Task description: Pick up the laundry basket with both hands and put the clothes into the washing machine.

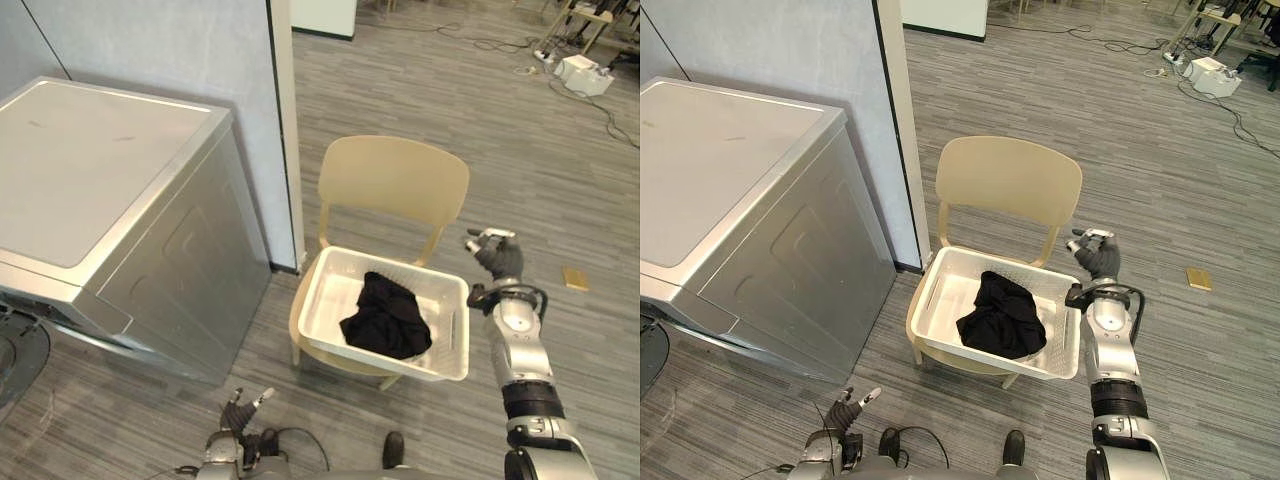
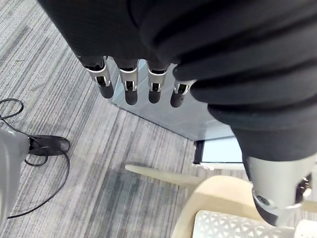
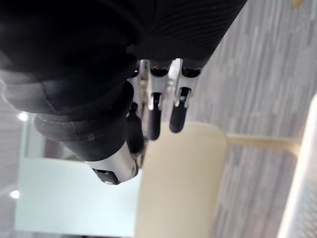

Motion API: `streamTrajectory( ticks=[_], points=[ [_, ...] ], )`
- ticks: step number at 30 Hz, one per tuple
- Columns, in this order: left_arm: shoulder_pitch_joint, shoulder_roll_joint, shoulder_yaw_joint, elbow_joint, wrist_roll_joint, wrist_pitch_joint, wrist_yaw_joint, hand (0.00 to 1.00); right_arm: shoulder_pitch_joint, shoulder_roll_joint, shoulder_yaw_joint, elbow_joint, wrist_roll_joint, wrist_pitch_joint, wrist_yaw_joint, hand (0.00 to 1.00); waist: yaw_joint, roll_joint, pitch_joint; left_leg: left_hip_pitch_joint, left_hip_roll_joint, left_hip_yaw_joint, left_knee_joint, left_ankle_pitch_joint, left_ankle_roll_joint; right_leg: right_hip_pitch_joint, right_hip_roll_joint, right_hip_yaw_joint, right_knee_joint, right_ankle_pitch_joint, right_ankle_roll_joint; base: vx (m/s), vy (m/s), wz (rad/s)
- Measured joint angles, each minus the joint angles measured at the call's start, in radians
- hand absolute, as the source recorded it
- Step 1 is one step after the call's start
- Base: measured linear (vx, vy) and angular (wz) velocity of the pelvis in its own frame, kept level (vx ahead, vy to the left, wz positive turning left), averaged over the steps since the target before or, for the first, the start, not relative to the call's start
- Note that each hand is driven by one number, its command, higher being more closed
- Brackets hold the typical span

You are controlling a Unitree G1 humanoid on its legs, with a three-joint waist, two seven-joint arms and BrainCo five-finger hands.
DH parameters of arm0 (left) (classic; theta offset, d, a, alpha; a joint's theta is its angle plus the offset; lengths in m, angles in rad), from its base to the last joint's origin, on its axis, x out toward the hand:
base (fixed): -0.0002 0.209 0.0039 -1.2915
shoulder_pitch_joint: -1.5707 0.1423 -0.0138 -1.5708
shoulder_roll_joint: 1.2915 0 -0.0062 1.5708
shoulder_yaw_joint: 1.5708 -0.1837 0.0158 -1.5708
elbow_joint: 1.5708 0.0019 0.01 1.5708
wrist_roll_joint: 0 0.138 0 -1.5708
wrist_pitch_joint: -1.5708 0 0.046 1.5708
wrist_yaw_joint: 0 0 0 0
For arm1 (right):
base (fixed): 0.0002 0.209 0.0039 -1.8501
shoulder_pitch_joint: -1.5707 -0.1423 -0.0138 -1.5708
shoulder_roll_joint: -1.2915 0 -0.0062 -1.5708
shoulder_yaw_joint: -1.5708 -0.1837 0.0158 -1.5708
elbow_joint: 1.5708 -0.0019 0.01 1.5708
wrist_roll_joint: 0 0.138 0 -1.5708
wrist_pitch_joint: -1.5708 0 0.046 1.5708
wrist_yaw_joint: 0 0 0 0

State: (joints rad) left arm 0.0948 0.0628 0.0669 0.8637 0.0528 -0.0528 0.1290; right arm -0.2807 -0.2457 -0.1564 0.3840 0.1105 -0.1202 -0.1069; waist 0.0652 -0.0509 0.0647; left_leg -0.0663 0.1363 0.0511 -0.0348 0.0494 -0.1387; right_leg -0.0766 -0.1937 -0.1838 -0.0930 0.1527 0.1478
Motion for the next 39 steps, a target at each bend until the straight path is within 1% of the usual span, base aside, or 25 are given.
streamTrajectory(
  ticks=[3, 5, 7, 9, 10, 12, 15, 17, 20, 22, 26, 28, 29, 30, 32, 37, 39],
  points=[
    [0.002, 0.002, -0.024, 0.015, 0.008, 0.0, -0.009, 0.0, 0.005, -0.012, 0.059, 0.041, -0.006, 0.009, 0.038, 0.0, 0.0, 0.009, 0.006, -0.028, -0.001, -0.016, 0.01, 0.0, 0.0, -0.015, 0.0, -0.009, 0.003, 0.002, 0.0, -0.02, 0.002, 0.12],
    [-0.001, 0.001, -0.037, 0.016, 0.011, 0.0, -0.02, 0.0, 0.004, -0.03, 0.097, 0.054, -0.019, 0.011, 0.064, 0.0, 0.002, 0.019, 0.028, -0.044, -0.002, -0.028, 0.021, 0.0, 0.0, -0.019, -0.001, -0.019, 0.004, 0.003, 0.0, -0.02, 0.001, 0.17],
    [-0.012, 0.002, -0.037, 0.016, 0.021, -0.002, -0.021, 0.0, -0.003, -0.053, 0.15, 0.091, -0.041, 0.011, 0.091, 0.0, 0.003, 0.029, 0.064, -0.071, -0.002, -0.049, 0.044, -0.002, -0.002, -0.023, -0.001, -0.036, 0.008, 0.003, 0.0, -0.06, -0.004, 0.2],
    [-0.041, 0.005, -0.036, 0.017, 0.021, -0.003, -0.02, 0.0, -0.054, -0.067, 0.206, 0.158, -0.045, 0.014, 0.114, 0.0, 0.005, 0.035, 0.117, -0.122, -0.001, -0.059, 0.078, -0.003, -0.002, -0.062, -0.001, -0.037, 0.027, 0.006, -0.003, -0.1, -0.004, 0.09],
    [-0.048, 0.007, -0.036, 0.018, 0.021, -0.003, -0.02, 0.0, -0.068, -0.068, 0.215, 0.173, -0.046, 0.014, 0.115, 0.0, 0.005, 0.037, 0.128, -0.135, -0.001, -0.061, 0.087, -0.003, -0.002, -0.073, -0.001, -0.036, 0.03, 0.007, -0.004, -0.12, 0.002, 0.02],
    [-0.076, 0.017, -0.037, 0.018, 0.02, -0.003, -0.019, 0.0, -0.128, -0.069, 0.237, 0.242, -0.073, 0.016, 0.123, 0.0, 0.006, 0.038, 0.179, -0.171, 0.0, -0.066, 0.118, -0.007, -0.002, -0.099, 0.0, -0.034, 0.041, 0.01, -0.006, -0.1, 0.005, 0.0],
    [-0.088, 0.021, -0.035, 0.01, 0.019, -0.016, -0.016, 0.0, -0.17, -0.074, 0.249, 0.279, -0.09, 0.018, 0.128, 0.0, 0.006, 0.041, 0.221, -0.187, 0.0, -0.069, 0.136, -0.011, -0.002, -0.106, 0.0, -0.034, 0.042, 0.014, -0.008, -0.06, 0.003, 0.01],
    [-0.1, 0.021, -0.036, 0.01, 0.019, -0.023, -0.013, 0.0, -0.203, -0.077, 0.251, 0.304, -0.116, 0.019, 0.127, 0.0, 0.009, 0.044, 0.233, -0.222, 0.001, -0.07, 0.156, -0.015, -0.001, -0.134, 0.001, -0.032, 0.044, 0.021, -0.011, -0.05, 0.002, -0.05],
    [-0.119, 0.021, -0.037, 0.006, 0.018, -0.026, -0.011, 0.0, -0.266, -0.081, 0.249, 0.367, -0.129, 0.022, 0.101, 0.0, 0.008, 0.047, 0.269, -0.253, 0.001, -0.07, 0.174, -0.016, 0.0, -0.16, 0.002, -0.029, 0.047, 0.028, -0.013, -0.05, -0.006, -0.04],
    [-0.128, 0.021, -0.037, -0.003, 0.018, -0.032, 0.007, 0.0, -0.295, -0.084, 0.231, 0.405, -0.157, 0.038, 0.079, 0.0, 0.009, 0.049, 0.287, -0.272, 0.002, -0.072, 0.183, -0.016, 0.001, -0.175, 0.002, -0.029, 0.054, 0.029, -0.013, -0.02, -0.005, -0.01],
    [-0.143, 0.022, -0.037, -0.018, 0.017, -0.033, 0.01, 0.0, -0.354, -0.091, 0.2, 0.469, -0.162, 0.055, 0.039, 0.0, 0.01, 0.049, 0.326, -0.29, 0.005, -0.073, 0.22, -0.035, 0.002, -0.179, 0.005, -0.026, 0.059, 0.031, -0.015, -0.01, 0.0, -0.01],
    [-0.145, 0.022, -0.037, -0.033, 0.017, -0.033, 0.023, 0.0, -0.372, -0.103, 0.189, 0.479, -0.163, 0.059, 0.02, 0.0, 0.016, 0.049, 0.33, -0.309, 0.005, -0.072, 0.234, -0.041, 0.004, -0.198, 0.005, -0.02, 0.068, 0.031, -0.015, -0.02, 0.0, -0.06],
    [-0.147, 0.021, -0.037, -0.043, 0.017, -0.037, 0.026, 0.0, -0.397, -0.114, 0.177, 0.5, -0.166, 0.06, 0.012, 0.0, 0.019, 0.049, 0.348, -0.314, 0.006, -0.072, 0.247, -0.047, 0.005, -0.201, 0.005, -0.018, 0.074, 0.031, -0.015, -0.02, -0.002, -0.07],
    [-0.156, 0.021, -0.037, -0.05, 0.017, -0.04, 0.027, 0.0, -0.416, -0.128, 0.16, 0.523, -0.178, 0.06, 0.003, 0.0, 0.029, 0.05, 0.36, -0.324, 0.007, -0.07, 0.26, -0.052, 0.006, -0.209, 0.006, -0.014, 0.077, 0.031, -0.015, -0.02, -0.002, -0.06],
    [-0.162, 0.021, -0.037, -0.066, 0.015, -0.044, 0.027, 0.0, -0.45, -0.14, 0.144, 0.563, -0.197, 0.061, -0.008, 0.0, 0.031, 0.049, 0.379, -0.337, 0.008, -0.073, 0.277, -0.06, 0.007, -0.212, 0.006, -0.015, 0.08, 0.031, -0.015, -0.04, 0.0, -0.02],
    [-0.167, 0.021, -0.037, -0.105, -0.003, -0.046, 0.032, 0.0, -0.518, -0.151, 0.143, 0.628, -0.223, 0.064, -0.022, 0.0, 0.041, 0.049, 0.388, -0.423, 0.016, -0.082, 0.339, -0.081, 0.01, -0.267, 0.012, -0.022, 0.092, 0.031, -0.016, -0.02, 0.004, -0.01],
    [-0.179, 0.02, -0.038, -0.113, -0.003, -0.05, 0.047, 0.0, -0.532, -0.158, 0.144, 0.646, -0.231, 0.065, -0.024, 0.0, 0.06, 0.049, 0.389, -0.456, 0.02, -0.107, 0.356, -0.084, 0.008, -0.278, 0.02, -0.042, 0.092, 0.031, -0.016, 0.02, -0.01, 0.17]
  ],
)
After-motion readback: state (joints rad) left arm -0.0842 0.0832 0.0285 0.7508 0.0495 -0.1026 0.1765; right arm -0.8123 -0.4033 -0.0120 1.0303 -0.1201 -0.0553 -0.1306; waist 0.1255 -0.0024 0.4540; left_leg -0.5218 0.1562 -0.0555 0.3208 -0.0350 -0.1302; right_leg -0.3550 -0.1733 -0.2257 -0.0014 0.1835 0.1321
